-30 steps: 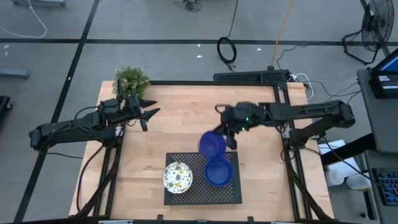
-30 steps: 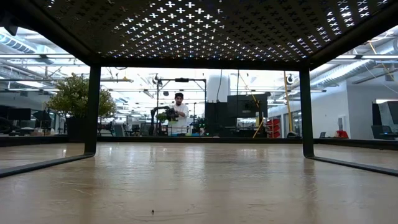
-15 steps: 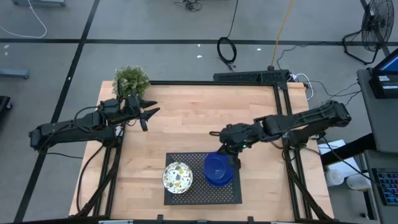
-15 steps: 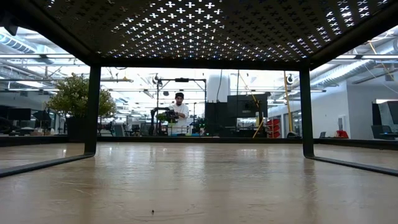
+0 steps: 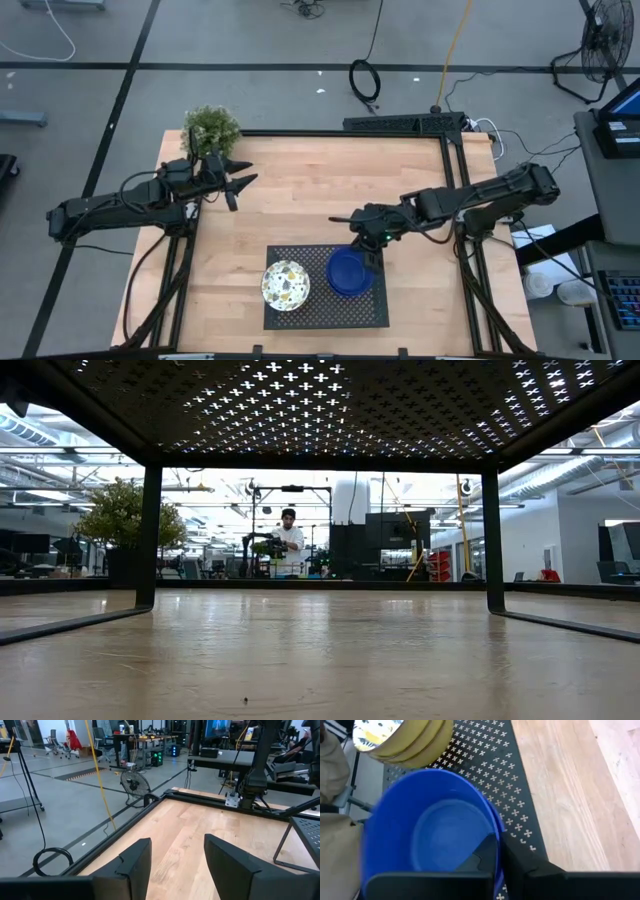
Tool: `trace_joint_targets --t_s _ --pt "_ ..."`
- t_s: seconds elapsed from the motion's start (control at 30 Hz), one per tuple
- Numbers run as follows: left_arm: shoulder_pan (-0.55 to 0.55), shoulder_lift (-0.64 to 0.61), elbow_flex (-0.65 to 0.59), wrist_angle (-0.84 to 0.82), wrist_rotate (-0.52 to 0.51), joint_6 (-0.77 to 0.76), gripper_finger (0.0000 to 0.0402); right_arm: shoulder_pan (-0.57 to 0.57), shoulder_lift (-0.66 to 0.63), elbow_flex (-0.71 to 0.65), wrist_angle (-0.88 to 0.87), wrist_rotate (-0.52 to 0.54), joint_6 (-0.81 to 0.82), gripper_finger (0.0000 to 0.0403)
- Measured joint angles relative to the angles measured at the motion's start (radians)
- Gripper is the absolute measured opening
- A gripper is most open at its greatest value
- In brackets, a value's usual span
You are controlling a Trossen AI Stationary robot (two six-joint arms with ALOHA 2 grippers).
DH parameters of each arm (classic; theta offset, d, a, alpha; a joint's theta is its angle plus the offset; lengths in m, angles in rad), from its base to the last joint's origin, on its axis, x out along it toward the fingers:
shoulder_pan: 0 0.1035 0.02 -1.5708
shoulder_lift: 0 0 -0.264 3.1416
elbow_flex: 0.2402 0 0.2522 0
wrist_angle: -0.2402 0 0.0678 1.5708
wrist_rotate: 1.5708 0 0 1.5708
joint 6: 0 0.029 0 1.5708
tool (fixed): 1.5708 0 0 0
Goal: Pick & Place Mini bowls
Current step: Stack the blue bowl on the blue bowl on the shelf, then return to Home Position
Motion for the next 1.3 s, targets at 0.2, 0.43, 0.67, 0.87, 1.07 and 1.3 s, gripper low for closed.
trace_joint_targets --t_s 0.2,0.43,0.67,0.87,1.07,1.3 --pt "0.000 0.000 0.000 0.000 0.000 -0.002 0.0189 0.000 -0.001 0.000 -0.010 0.000 -0.006 0.0081" --pt "0.000 0.000 0.000 0.000 0.000 -0.012 0.0198 -0.029 -0.125 0.000 0.015 -0.104 0.065 0.0151" --pt "0.000 -0.001 0.001 -0.016 -0.001 0.140 0.0195 -0.048 -0.420 0.000 0.115 -0.274 0.061 0.0166" --pt "0.006 -0.040 0.000 -0.203 -0.047 0.065 0.0184 -0.018 -0.657 -0.035 -0.112 -0.145 -0.182 0.0162" --pt "-0.007 -0.111 -0.009 -0.286 0.136 0.009 0.0173 0.009 -0.919 -0.438 0.152 0.025 -0.349 0.0162" --pt "-0.027 -0.259 -0.118 -0.220 0.190 -0.014 0.0159 -0.006 -1.153 -0.902 0.611 0.005 -0.493 0.0160"
